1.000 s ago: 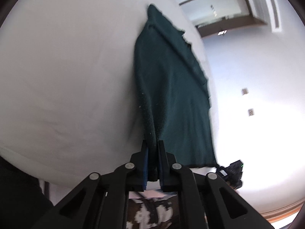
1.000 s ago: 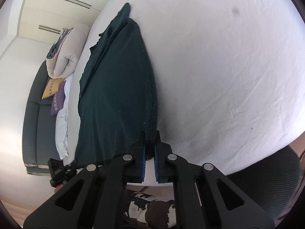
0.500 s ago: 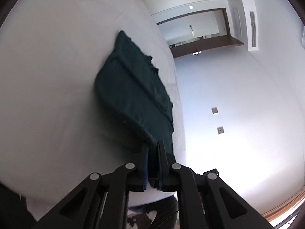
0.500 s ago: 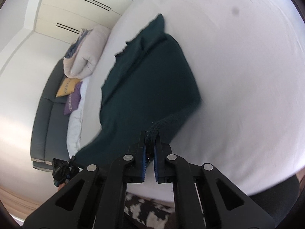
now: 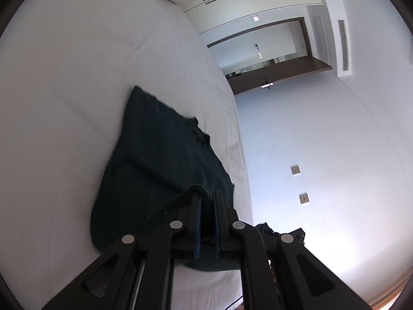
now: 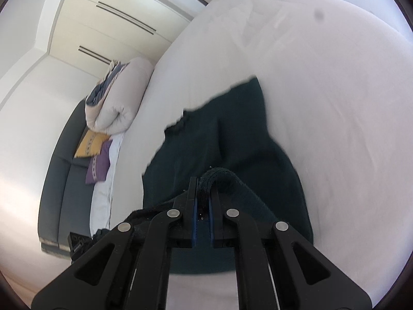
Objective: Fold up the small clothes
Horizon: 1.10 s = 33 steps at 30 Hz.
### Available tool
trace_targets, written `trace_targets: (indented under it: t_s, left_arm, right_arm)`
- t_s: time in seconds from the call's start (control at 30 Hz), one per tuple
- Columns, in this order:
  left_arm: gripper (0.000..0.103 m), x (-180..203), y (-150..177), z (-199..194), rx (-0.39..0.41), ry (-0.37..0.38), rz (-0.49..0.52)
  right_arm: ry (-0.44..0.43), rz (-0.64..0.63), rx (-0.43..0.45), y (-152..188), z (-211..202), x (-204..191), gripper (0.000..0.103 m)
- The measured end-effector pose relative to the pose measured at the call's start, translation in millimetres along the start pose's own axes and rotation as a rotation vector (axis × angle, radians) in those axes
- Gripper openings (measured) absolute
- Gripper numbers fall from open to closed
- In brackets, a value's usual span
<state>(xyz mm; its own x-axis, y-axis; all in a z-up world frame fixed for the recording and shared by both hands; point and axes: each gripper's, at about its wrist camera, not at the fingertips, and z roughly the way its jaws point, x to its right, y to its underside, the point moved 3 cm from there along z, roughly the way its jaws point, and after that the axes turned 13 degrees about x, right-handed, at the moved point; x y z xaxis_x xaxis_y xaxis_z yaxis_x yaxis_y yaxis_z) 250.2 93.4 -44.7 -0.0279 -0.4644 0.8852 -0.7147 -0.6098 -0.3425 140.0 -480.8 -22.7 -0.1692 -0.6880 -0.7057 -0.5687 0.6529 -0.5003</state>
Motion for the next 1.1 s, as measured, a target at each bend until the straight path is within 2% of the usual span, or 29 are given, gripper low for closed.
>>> trace_targets:
  t_s: [0.17,0.23,0.43,0.53,0.6,0.67,0.7,0.73,0.8,0.9,0.97,1.03,1.07,1.1]
  left_arm:
    - [0.007,-13,-49,52,0.029,-0.036,-0.043]
    - [0.007,-19,-67,76,0.033,-0.069,-0.032]
    - [0.007,-39,-84,130,0.030,-0.134,-0.016]
    - [0.008,-64,-86,146,0.033,-0.166,-0.049]
    - [0.009,-85,-89,152,0.054,-0.202,-0.090]
    - [0.022,-100,-92,152,0.059,-0.226,-0.121]
    - [0.036,-102,-92,149,0.062,-0.225,-0.125]
    - [0.045,-102,-93,144,0.071,-0.221,-0.120]
    - [0.045,-95,-91,131,0.096,-0.219,-0.074]
    - [0.045,-71,-78,115,0.110,-0.220,0.053]
    - [0.045,-42,-60,111,0.105,-0.216,0.199]
    - [0.045,-12,-42,110,0.115,-0.251,0.352]
    - [0.047,1,-37,112,0.124,-0.251,0.416]
    - [0.057,12,-31,118,0.122,-0.254,0.480]
  right_arm:
    - [0.048,0.020,0.021,-45,68,-3,0.005]
    - [0.066,0.046,0.031,-59,91,3,0.005]
    - [0.112,0.071,0.044,-90,151,20,0.006]
    - [0.167,0.114,0.016,-94,177,40,0.007]
    - [0.173,0.140,0.004,-97,191,50,0.008]
    - [0.173,0.119,0.029,-101,196,52,0.015]
    - [0.174,0.106,0.043,-103,197,52,0.026]
    - [0.182,0.093,0.059,-105,198,51,0.050]
    - [0.167,0.088,0.111,-109,192,49,0.087]
    - [0.159,0.060,0.174,-115,176,43,0.087]
    - [0.177,0.023,0.198,-112,163,35,0.086]
    - [0.159,-0.070,0.182,-101,159,15,0.084]
    - [0.156,-0.123,0.167,-93,160,2,0.083]
    - [0.149,-0.157,0.152,-88,162,-6,0.080]
